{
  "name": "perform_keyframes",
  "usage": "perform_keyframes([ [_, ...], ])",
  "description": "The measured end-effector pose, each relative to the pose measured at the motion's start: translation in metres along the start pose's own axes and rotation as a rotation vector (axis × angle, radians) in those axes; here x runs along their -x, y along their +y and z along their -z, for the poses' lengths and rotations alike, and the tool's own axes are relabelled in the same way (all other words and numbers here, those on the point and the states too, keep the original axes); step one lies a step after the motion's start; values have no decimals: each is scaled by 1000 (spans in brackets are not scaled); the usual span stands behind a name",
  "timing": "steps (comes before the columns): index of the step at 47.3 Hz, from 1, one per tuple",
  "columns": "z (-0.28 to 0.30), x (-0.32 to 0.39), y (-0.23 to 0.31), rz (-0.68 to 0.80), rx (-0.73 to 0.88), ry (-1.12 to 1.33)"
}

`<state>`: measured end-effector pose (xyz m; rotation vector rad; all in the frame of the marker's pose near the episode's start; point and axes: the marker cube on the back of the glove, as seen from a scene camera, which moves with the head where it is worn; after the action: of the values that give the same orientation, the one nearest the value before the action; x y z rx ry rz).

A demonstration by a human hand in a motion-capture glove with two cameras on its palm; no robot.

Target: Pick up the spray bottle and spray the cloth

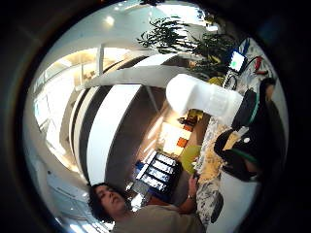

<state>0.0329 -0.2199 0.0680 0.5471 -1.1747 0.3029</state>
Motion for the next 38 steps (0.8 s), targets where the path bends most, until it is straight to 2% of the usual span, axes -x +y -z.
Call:
perform_keyframes([
  [5,5,2,7,21,-26,-5],
  [11,18,7,26,-49,88,71],
  [16,11,4,11,9,-44,138],
  [21,5,5,15,-53,95,140],
  [28,-14,2,-4,-24,157,105],
  [38,-51,-7,-45,-62,96,8],
])
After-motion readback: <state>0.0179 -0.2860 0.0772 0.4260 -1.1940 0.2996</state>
